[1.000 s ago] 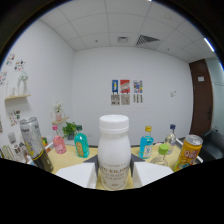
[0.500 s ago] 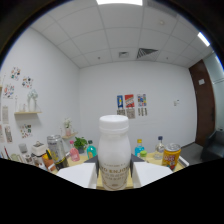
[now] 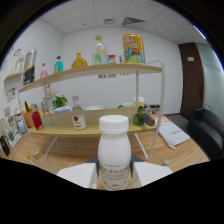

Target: Make me a cup of Mount Fuji.

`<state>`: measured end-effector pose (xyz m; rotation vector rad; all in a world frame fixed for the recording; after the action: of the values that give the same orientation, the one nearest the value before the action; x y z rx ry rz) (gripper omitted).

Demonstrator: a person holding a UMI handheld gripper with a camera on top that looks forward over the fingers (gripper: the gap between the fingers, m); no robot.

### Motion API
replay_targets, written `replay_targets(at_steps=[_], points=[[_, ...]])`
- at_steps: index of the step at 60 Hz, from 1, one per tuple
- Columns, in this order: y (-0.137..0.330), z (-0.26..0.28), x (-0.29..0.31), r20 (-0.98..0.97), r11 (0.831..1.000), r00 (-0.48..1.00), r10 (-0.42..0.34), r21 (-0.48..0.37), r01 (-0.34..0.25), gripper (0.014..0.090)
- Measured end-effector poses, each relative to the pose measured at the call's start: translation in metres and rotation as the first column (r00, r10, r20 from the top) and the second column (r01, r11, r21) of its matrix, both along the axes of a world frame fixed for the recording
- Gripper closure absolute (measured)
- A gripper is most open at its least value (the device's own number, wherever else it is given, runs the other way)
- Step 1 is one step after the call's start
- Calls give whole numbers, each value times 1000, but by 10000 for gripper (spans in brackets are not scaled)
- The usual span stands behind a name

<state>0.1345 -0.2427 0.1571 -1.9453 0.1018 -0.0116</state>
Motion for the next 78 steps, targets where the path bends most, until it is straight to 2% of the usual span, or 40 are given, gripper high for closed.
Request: replay_targets(at_steps=[6,13,23,30,41,49,56,62,69,74,78], points=[[8,-25,6,158,998,986,46,-46,-40,565],[20,-40,9,439,986,884,164,-109,-128,565],[34,-40,8,759,949,573,308,-202,-242,565],[40,-33,2,880,920,318,353,-265,-287,568],[49,-21,-22,940,877,-70,335,-338,-341,568],[58,-20,-25,903,866,-307,301,-394,-308,564],[59,-18,-32,850,859,-454,268,-424,-287,566],[59,-21,-33,829,851,-491,267,-442,-283,568],[58,-17,-31,850,852,-445,284,-436,-289,566],[52,-3,-33,897,859,-339,283,-394,-326,564],[47,8,-34,939,865,-158,307,-344,-364,560]])
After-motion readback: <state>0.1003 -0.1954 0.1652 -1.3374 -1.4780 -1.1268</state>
